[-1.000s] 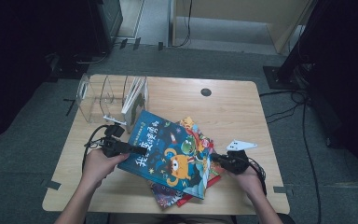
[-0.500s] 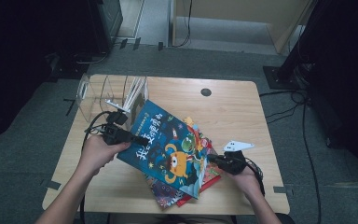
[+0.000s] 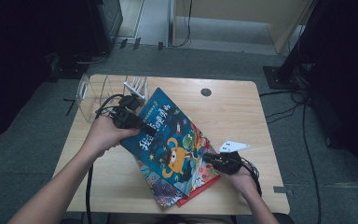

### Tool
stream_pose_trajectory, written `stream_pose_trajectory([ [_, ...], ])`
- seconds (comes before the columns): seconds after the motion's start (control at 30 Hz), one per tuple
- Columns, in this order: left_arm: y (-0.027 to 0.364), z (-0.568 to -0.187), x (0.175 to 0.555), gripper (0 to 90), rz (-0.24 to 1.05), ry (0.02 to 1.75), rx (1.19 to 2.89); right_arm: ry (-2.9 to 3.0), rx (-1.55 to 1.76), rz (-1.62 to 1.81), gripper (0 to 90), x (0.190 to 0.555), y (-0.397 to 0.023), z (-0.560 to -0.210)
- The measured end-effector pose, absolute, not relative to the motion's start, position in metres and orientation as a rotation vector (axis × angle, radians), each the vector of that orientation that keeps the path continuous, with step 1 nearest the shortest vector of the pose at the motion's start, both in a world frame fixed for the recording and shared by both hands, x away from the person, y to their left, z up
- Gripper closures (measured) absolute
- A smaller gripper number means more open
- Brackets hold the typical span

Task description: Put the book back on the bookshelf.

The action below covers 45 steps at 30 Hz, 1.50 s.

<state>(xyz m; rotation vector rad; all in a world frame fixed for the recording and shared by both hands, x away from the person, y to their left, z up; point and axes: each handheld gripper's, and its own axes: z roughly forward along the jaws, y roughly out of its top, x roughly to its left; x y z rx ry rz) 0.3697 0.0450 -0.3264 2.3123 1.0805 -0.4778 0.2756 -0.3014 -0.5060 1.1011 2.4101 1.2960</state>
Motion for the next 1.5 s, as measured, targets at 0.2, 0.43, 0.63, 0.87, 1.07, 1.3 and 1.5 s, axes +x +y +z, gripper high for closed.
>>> stream_pose_trajectory([
  [0.2, 0.036, -0.313, 0.378, 75.4, -0.554, 1.041, 2.366, 2.415, 1.077, 1.312, 69.0, 0.276, -0.3, -0.506],
  [0.43, 0.024, -0.282, 0.378, 80.4, -0.478, 0.986, 2.454, 2.409, 1.056, 1.288, 58.0, 0.276, -0.302, -0.506],
  [0.63, 0.018, -0.262, 0.377, 83.7, -0.428, 0.955, 2.528, 2.403, 1.066, 1.294, 51.2, 0.276, -0.302, -0.506],
  [0.87, 0.038, -0.249, 0.375, 83.5, -0.39, 1.027, 2.518, 2.393, 1.045, 1.278, 40.8, 0.276, -0.299, -0.507],
  [1.07, 0.064, -0.237, 0.371, 83.5, -0.348, 1.092, 2.505, 2.387, 1.048, 1.261, 38.7, 0.279, -0.296, -0.507],
  [1.3, 0.092, -0.228, 0.364, 83.4, -0.302, 1.175, 2.507, 2.395, 1.035, 1.244, 37.3, 0.284, -0.291, -0.506],
  [1.5, 0.119, -0.221, 0.36, 83.0, -0.272, 1.243, 2.447, 2.403, 1.037, 1.239, 37.4, 0.289, -0.288, -0.505],
])
